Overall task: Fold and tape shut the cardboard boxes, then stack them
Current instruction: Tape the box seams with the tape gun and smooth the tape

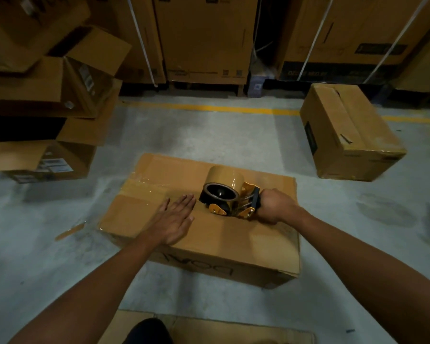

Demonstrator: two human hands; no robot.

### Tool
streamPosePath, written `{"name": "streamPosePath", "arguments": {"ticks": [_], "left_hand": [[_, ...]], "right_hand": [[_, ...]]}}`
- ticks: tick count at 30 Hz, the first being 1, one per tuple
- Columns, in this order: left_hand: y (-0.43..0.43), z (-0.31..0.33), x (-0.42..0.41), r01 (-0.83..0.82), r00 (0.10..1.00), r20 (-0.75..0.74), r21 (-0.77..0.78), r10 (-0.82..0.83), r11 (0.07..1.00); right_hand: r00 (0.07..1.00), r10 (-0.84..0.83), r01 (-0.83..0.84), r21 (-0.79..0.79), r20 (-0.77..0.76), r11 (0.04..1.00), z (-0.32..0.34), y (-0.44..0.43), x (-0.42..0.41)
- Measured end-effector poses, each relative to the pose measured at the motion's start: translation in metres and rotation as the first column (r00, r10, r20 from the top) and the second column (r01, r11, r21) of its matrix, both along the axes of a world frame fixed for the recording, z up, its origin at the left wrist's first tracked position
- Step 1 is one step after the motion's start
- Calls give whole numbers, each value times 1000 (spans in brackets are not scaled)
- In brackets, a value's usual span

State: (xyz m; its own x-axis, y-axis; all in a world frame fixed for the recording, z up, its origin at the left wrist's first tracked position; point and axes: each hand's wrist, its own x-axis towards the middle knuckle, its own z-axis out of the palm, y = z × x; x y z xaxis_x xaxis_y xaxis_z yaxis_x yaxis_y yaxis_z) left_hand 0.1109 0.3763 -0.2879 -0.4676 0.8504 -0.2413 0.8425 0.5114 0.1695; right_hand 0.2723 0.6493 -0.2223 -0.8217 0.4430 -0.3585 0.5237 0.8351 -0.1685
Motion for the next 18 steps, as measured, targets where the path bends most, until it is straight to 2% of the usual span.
{"name": "streamPosePath", "arguments": {"ticks": [5, 9, 11, 14, 18], "left_hand": [[1, -2, 2, 2, 1000, -22, -13, -3, 1000], [16, 6, 20, -66, 998, -19, -86, 65, 994], [31, 9, 34, -24, 1000, 3, -99, 24, 995], [63, 9, 59, 77, 997, 30, -30, -77, 997], [84, 4, 78, 62, 998, -8, 50, -62, 997]], "right_hand": [[996, -73, 74, -11, 42, 997, 8, 29, 35], [997, -67, 68, -15, 46, 998, 9, 30, 40], [997, -64, 64, -12, 49, 998, 13, 29, 39], [997, -59, 59, 6, 59, 998, 17, 28, 38], [997, -58, 58, 6, 45, 998, 16, 28, 40]]}}
